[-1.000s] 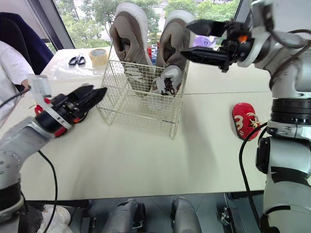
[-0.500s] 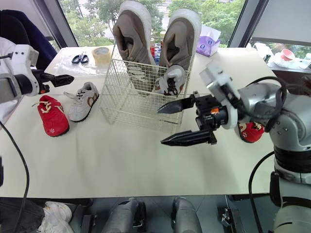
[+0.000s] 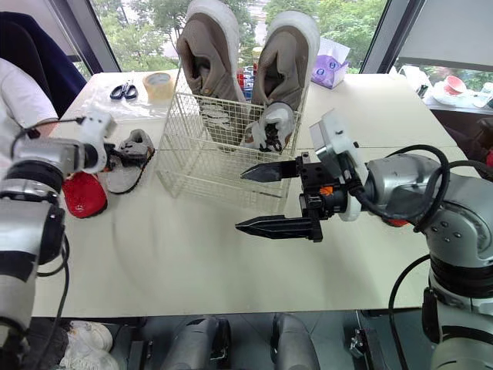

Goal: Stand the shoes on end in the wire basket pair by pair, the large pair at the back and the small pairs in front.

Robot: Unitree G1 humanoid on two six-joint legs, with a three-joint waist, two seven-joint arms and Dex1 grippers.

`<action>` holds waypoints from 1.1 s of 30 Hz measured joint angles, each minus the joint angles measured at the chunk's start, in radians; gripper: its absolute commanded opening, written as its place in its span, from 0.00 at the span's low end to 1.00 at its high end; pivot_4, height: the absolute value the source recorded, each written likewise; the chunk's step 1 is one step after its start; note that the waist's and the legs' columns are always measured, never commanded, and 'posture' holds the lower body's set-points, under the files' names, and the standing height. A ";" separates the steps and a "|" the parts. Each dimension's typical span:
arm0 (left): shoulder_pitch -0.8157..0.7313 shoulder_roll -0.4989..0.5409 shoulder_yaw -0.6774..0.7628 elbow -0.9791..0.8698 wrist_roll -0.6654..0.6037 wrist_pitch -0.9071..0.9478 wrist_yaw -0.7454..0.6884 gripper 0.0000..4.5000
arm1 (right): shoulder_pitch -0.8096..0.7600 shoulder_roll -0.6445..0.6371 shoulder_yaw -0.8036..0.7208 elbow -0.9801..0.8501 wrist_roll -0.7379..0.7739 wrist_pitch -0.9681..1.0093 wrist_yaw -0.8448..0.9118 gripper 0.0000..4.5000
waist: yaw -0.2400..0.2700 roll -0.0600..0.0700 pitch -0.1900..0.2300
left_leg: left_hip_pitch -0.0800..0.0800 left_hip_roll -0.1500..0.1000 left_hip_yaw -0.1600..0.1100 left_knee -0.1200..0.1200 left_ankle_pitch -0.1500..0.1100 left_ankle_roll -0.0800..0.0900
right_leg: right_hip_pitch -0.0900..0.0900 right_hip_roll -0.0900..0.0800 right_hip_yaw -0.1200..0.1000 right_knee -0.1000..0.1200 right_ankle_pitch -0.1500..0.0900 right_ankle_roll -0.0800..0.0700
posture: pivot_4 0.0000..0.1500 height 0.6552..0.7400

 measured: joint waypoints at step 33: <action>0.382 -0.446 0.334 -1.663 -0.158 -0.333 0.565 0.15 | -0.183 -0.066 0.103 0.252 0.046 0.002 -0.018 1.00 | 0.002 -0.002 -0.001 | 0.005 -0.003 -0.005 0.013 -0.003 0.007 | 0.016 -0.003 0.000 -0.001 0.006 0.008 | 1.00 1.00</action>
